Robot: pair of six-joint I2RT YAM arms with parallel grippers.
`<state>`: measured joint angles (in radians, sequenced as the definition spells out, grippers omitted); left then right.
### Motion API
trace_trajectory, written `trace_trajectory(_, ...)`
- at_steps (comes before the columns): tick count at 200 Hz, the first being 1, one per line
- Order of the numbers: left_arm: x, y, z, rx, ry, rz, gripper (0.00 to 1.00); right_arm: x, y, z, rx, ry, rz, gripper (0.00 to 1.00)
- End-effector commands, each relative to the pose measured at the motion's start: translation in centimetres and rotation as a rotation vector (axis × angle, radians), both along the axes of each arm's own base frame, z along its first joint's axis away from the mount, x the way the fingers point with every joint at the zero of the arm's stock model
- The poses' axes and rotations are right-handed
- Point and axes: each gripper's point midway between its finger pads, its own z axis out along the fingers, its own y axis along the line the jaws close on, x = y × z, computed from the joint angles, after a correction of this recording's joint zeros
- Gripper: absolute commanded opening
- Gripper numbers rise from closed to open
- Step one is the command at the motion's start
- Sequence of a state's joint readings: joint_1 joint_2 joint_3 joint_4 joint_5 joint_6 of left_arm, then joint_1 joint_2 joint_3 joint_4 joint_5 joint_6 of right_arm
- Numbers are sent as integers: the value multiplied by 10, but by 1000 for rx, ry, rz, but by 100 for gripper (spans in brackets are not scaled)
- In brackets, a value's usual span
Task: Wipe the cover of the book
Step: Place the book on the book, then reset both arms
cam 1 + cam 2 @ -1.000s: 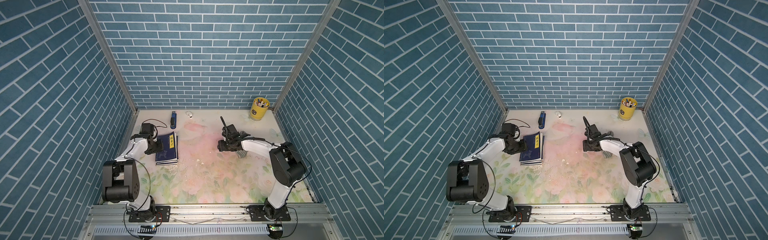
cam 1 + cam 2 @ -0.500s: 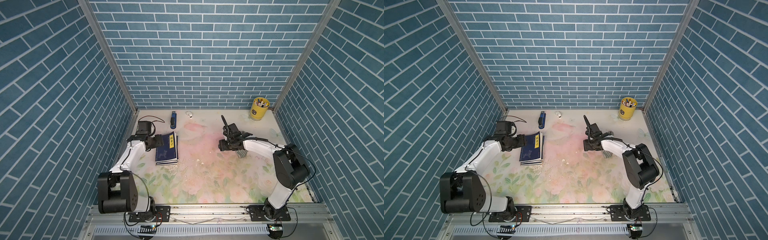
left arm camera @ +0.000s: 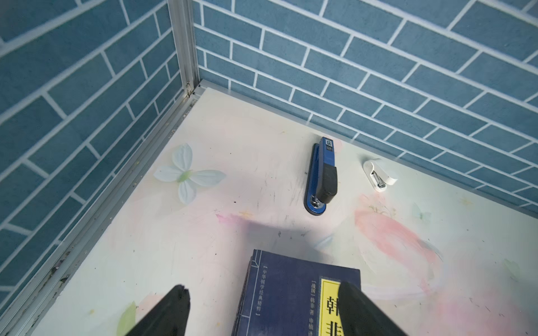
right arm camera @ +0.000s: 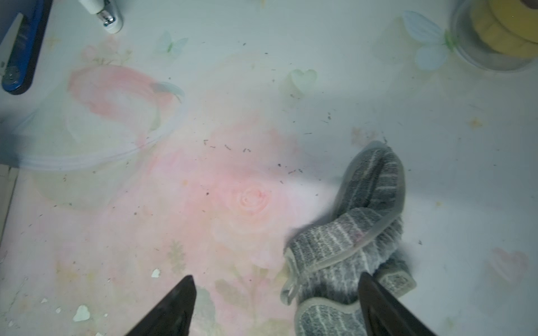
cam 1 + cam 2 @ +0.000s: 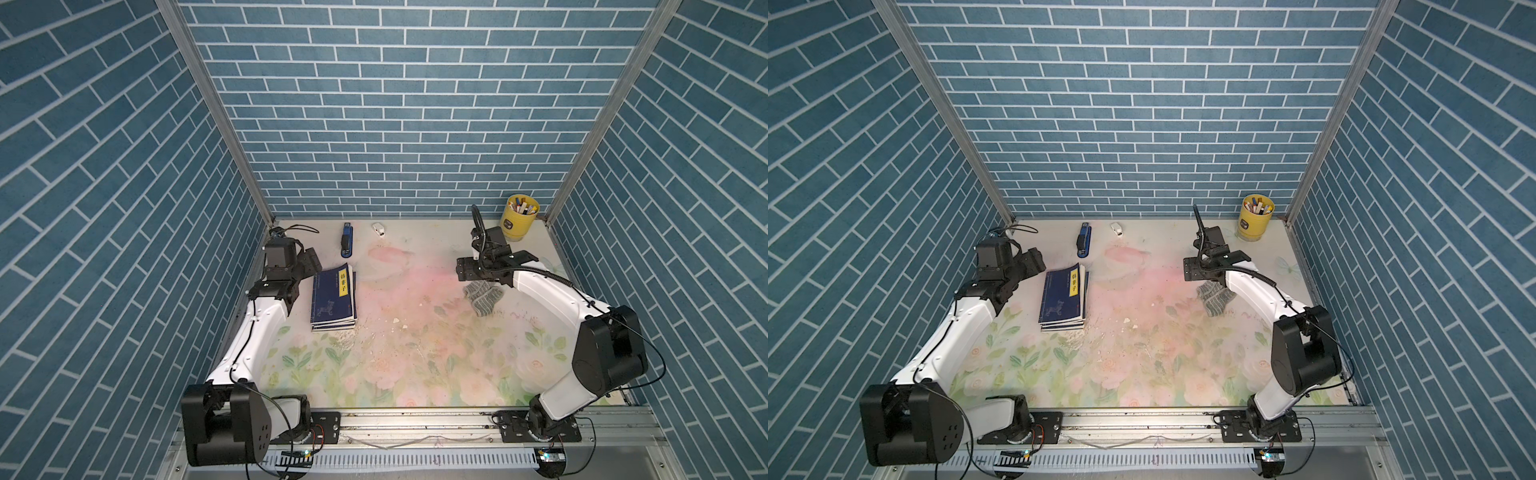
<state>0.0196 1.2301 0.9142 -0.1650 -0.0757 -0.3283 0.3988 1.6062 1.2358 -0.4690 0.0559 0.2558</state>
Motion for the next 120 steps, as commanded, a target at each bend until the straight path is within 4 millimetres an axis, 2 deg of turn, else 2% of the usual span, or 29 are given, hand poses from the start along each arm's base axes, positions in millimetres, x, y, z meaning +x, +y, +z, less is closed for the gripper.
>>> trace_trajectory(1,9,11,5,50,-98,50,86,2,-23,-2,-53,22,-16,90)
trace_trajectory(17,13,13,-3,80,-125,51,92,6,-35,-2,-52,18,-47,91)
trace_trajectory(39,9,24,-10,154,-194,89,92,12,-54,-2,-57,1,-95,93)
trace_trajectory(49,7,26,-14,187,-219,93,93,16,-65,-2,-57,-14,-127,98)
trace_trajectory(84,15,26,-26,262,-217,58,96,25,-116,-8,-63,-87,-284,99)
trace_trajectory(120,20,25,-45,277,-206,40,97,26,-160,-27,-111,-139,-391,99)
